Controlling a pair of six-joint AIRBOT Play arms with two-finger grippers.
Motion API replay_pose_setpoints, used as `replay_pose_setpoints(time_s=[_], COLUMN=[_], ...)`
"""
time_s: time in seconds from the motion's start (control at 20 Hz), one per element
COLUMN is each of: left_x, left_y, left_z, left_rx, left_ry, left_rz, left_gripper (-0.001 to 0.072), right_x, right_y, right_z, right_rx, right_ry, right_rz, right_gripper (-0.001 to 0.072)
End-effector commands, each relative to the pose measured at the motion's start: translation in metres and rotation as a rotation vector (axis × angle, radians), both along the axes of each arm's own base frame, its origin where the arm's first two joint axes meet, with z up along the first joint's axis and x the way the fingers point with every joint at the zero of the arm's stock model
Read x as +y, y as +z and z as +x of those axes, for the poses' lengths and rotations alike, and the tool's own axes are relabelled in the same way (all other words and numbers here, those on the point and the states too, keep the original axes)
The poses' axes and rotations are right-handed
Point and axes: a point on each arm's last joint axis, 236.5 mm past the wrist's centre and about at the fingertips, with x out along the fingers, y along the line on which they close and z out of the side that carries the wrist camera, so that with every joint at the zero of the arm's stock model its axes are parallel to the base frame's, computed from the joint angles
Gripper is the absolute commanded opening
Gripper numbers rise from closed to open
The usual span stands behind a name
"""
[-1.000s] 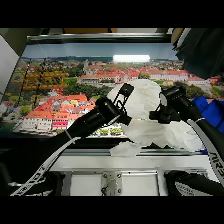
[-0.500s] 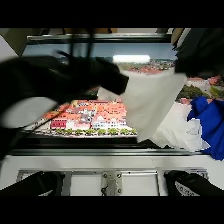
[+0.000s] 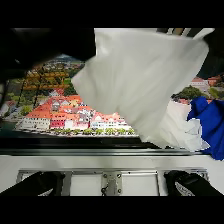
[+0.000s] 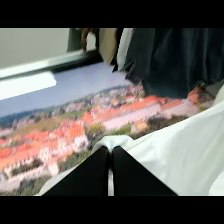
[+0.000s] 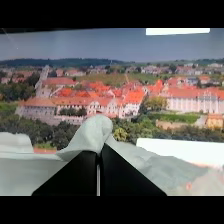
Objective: Fold the clothes and pants, and hang the long-sleeved shirts on hangers.
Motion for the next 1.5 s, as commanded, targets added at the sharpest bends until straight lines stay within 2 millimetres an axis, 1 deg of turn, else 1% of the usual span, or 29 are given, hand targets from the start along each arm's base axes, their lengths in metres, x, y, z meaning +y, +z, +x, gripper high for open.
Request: replay_pose_setpoints(time_s=[0.0, 0.05, 0.15, 0.2, 0.25, 0.3, 0.35, 0.45, 0.5, 0.6, 0.75, 0.8, 0.85, 0.9, 0.95, 1.05, 1.15, 1.2, 1.3, 1.35, 1.4, 1.45], left_x=[0.026, 0.023, 0.012, 0.01, 0.007, 0.007, 0.006, 0.007, 0.006, 0.0, -0.013, -0.015, -0.018, -0.021, -0.024, -0.024, -0.011, 0.0, 0.028, 0.048, 0.072, 0.102], left_y=[-0.125, -0.164, -0.245, -0.279, -0.31, -0.335, -0.357, -0.382, -0.387, -0.383, -0.364, -0.358, -0.35, -0.34, -0.327, -0.298, -0.273, -0.264, -0.256, -0.255, -0.258, -0.265], left_z=[0.002, -0.01, -0.047, -0.064, -0.084, -0.098, -0.115, -0.135, -0.14, -0.143, -0.142, -0.142, -0.141, -0.137, -0.131, -0.109, -0.08, -0.064, -0.034, -0.017, 0.0, 0.016], left_rx=[0.314, 0.403, 0.619, 0.708, 0.795, 0.863, 0.927, 0.994, 1.006, 1.0, 0.949, 0.941, 0.932, 0.914, 0.889, 0.821, 0.748, 0.722, 0.684, 0.671, 0.659, 0.655], left_ry=[0.094, 0.071, -0.001, -0.02, -0.044, -0.055, -0.071, -0.092, -0.101, -0.123, -0.177, -0.186, -0.192, -0.2, -0.21, -0.204, -0.163, -0.128, -0.049, 0.004, 0.07, 0.157], left_rz=[0.132, 0.166, 0.199, 0.216, 0.228, 0.244, 0.261, 0.304, 0.324, 0.333, 0.331, 0.328, 0.318, 0.302, 0.281, 0.231, 0.196, 0.175, 0.149, 0.138, 0.144, 0.171], left_gripper=[0.001, 0.001, 0.0011, 0.001, 0.001, 0.001, 0.0011, 0.001, 0.0011, 0.0011, 0.0013, 0.0273, 0.0623, 0.0697, 0.0698, 0.0697, 0.0698, 0.0698, 0.0698, 0.0698, 0.0697, 0.0698], right_x=[0.002, 0.002, 0.005, 0.009, 0.014, 0.019, 0.025, 0.034, 0.038, 0.045, 0.053, 0.055, 0.056, 0.056, 0.056, 0.056, 0.056, 0.056, 0.056, 0.056, 0.056, 0.056], right_y=[-0.083, -0.11, -0.164, -0.189, -0.211, -0.231, -0.247, -0.27, -0.276, -0.278, -0.279, -0.278, -0.278, -0.278, -0.278, -0.278, -0.279, -0.279, -0.279, -0.279, -0.279, -0.279], right_z=[-0.015, -0.022, -0.04, -0.051, -0.061, -0.072, -0.081, -0.098, -0.104, -0.112, -0.12, -0.121, -0.122, -0.122, -0.121, -0.122, -0.122, -0.122, -0.122, -0.122, -0.122, -0.122], right_rx=[0.254, 0.33, 0.485, 0.558, 0.615, 0.667, 0.71, 0.78, 0.801, 0.818, 0.842, 0.846, 0.848, 0.848, 0.848, 0.85, 0.851, 0.851, 0.851, 0.851, 0.851, 0.851], right_ry=[0.008, 0.014, 0.02, 0.033, 0.046, 0.064, 0.08, 0.112, 0.119, 0.149, 0.179, 0.185, 0.188, 0.188, 0.188, 0.187, 0.187, 0.187, 0.187, 0.187, 0.187, 0.187], right_rz=[-0.048, -0.07, -0.105, -0.122, -0.141, -0.161, -0.18, -0.216, -0.221, -0.223, -0.201, -0.194, -0.191, -0.191, -0.191, -0.192, -0.193, -0.193, -0.193, -0.193, -0.193, -0.193], right_gripper=[0.0007, 0.0007, 0.0008, 0.0008, 0.0008, 0.0008, 0.0008, 0.0009, 0.0009, 0.0009, 0.0009, 0.001, 0.001, 0.001, 0.001, 0.001, 0.001, 0.001, 0.001, 0.001, 0.001, 0.001])
